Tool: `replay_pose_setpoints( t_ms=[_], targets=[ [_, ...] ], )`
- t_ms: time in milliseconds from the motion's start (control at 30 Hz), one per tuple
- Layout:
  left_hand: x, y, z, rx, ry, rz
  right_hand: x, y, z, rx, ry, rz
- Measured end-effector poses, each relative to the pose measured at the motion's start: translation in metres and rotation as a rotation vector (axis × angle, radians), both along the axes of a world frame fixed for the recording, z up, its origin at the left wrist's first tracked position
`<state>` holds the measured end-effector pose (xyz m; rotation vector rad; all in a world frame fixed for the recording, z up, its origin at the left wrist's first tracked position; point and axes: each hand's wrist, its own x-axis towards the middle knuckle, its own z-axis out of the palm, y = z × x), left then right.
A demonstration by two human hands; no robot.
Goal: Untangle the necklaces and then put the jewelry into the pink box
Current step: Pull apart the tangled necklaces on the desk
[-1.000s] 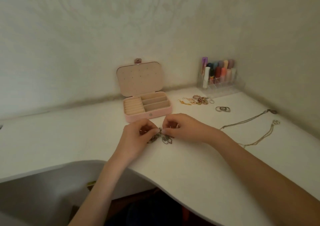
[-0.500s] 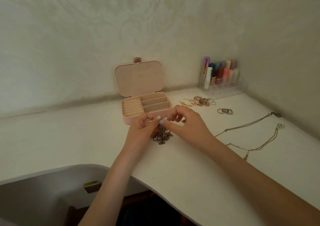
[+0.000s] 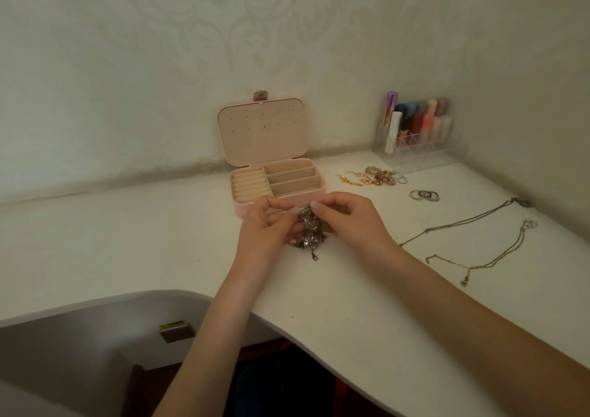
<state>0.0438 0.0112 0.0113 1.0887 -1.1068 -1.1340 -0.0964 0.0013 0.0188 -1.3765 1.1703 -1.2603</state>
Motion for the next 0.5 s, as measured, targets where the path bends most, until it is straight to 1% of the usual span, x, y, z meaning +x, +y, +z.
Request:
replay_pose_setpoints(
  t_ms=[67,133,267,400,467,500],
  targets=[
    [0.002,0.000,0.000,-0.002,0.017,0.002,-0.001,0.002,0.003,0.140,-0.243,0.096],
    [0.002,0.001,0.001,-0.006,0.027,-0.026,-0.001,0.004,0.005,0.213,-0.359,0.152],
    [0.000,0.003,0.002,-0.005,0.015,-0.067,-0.001,0.004,0.009,0.298,-0.445,0.186],
    [0.001,0.006,0.004,-0.002,0.031,-0.162,-0.003,0.004,0.013,0.369,-0.569,0.179],
    [0.002,0.007,0.005,0.015,0.064,-0.192,-0.003,0.003,0.012,0.348,-0.512,0.143],
    [0.002,0.007,0.005,0.021,0.078,-0.195,-0.004,0.002,0.010,0.309,-0.430,0.120]
  ],
)
